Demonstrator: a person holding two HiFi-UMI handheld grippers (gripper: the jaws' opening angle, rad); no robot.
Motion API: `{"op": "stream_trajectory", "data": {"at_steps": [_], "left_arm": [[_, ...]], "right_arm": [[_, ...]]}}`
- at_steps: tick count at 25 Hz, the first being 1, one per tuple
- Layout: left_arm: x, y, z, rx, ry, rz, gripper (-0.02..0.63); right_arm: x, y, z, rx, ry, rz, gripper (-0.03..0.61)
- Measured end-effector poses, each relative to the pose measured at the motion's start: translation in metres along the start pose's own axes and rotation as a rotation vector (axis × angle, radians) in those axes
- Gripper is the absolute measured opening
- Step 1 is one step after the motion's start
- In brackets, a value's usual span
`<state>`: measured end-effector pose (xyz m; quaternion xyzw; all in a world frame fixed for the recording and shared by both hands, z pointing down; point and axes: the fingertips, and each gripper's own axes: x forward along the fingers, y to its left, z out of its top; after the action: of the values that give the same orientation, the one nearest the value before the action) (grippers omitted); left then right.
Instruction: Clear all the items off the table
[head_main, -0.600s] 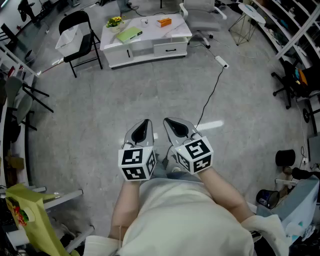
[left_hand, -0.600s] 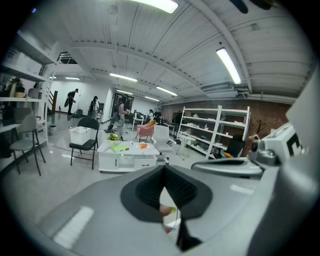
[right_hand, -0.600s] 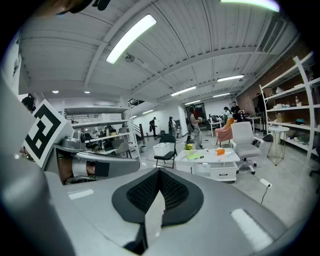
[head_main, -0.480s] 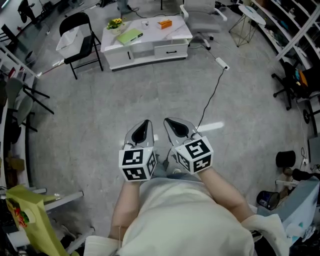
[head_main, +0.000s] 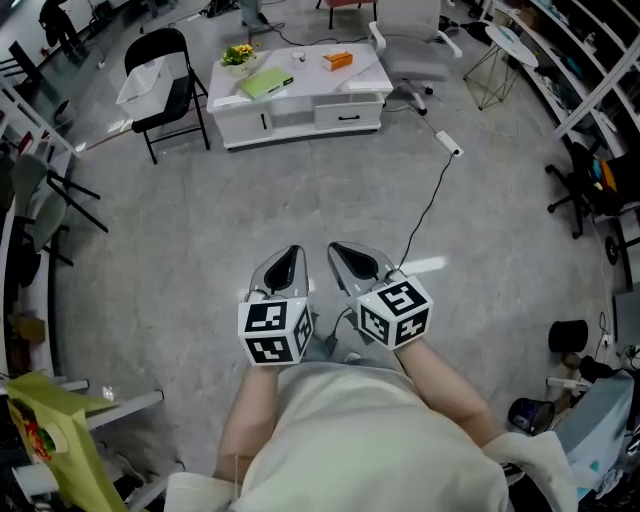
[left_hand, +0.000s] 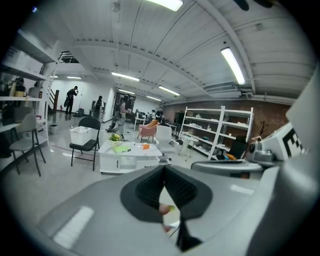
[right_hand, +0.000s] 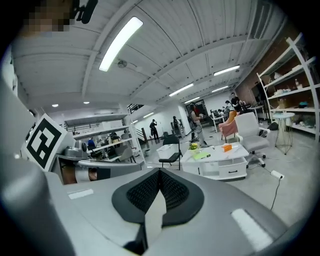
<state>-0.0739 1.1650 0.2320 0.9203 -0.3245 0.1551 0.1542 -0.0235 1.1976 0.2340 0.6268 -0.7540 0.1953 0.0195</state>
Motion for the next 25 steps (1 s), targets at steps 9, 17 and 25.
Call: {"op": "stream_trajectory", "data": {"at_steps": [9, 17, 25], "left_arm": [[0.033, 0.041, 0.032, 0.001, -0.002, -0.016, 0.009], [0.062, 0.085, 0.054, 0.009, 0.002, -0.038, 0.009], [0.085, 0.12, 0.07, 0.033, 0.011, -0.088, 0.009]], "right_arm": [[0.058, -0.003, 0.028, -0.106, 0.007, 0.0, -0.002], [0.11, -0.006, 0.053, -0.094, -0.029, -0.042, -0.002], [0.157, -0.009, 0.061, -0.015, -0.026, -0.1, -0.002]]}}
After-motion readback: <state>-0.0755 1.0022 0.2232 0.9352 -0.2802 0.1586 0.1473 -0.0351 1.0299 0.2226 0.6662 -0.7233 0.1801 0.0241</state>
